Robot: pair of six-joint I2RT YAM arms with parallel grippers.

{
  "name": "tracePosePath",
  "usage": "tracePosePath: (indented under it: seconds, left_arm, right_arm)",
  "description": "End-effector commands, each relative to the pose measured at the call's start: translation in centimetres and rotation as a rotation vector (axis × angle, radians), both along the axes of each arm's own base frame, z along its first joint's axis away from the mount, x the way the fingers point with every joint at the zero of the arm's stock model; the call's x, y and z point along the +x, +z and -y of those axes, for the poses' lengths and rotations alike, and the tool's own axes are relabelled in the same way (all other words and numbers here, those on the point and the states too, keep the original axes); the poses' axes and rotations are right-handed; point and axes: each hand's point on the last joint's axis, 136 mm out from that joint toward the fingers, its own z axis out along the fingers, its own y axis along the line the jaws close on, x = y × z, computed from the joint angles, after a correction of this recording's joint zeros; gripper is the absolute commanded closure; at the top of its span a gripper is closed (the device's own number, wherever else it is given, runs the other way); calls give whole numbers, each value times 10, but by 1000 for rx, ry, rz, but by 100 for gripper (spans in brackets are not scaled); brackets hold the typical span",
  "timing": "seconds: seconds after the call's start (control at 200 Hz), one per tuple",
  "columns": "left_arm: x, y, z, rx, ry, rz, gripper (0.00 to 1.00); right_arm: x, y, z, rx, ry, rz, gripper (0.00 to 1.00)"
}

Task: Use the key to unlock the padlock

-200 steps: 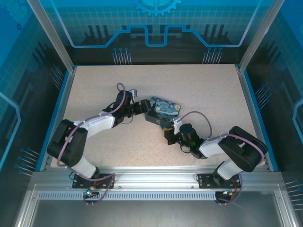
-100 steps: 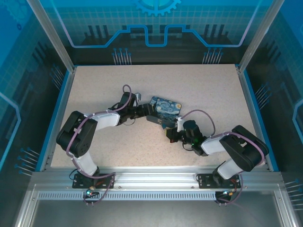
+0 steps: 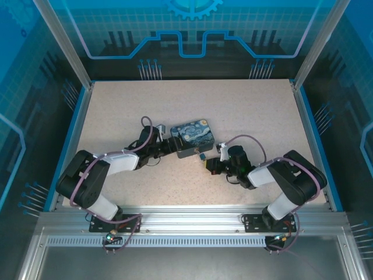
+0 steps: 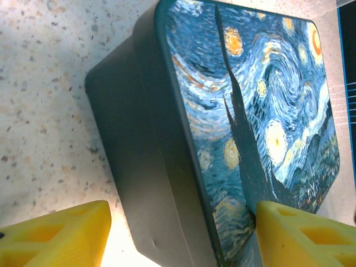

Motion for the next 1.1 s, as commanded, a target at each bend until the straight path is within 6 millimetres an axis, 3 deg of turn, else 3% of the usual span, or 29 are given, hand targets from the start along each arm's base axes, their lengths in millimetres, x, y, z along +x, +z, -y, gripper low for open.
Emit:
tracePosePath:
  seconds: [0.0, 0.475, 0.645, 0.755, 0.89, 1.095]
  left_arm:
    - [-29, -31, -13, 60, 26, -123, 31]
    - [-33, -28, -17, 81, 32, -111, 30]
    - [-33, -27, -18, 87, 30, -105, 30]
    - [-32, -27, -18, 85, 32, -103, 30]
    - [-31, -23, -17, 74, 30, -95, 30]
    - [-30, -17, -16, 63, 27, -78, 29]
  right_arm:
    - [-4, -17, 2, 12, 4, -104, 100]
    - [3, -47, 20, 75, -95, -270, 96]
    - [7, -45, 35, 91, -153, -285, 73]
    - [6, -43, 47, 73, -181, -285, 66]
    - [7, -29, 56, 39, -179, -225, 58]
    - [16, 26, 42, 86, -83, -29, 37]
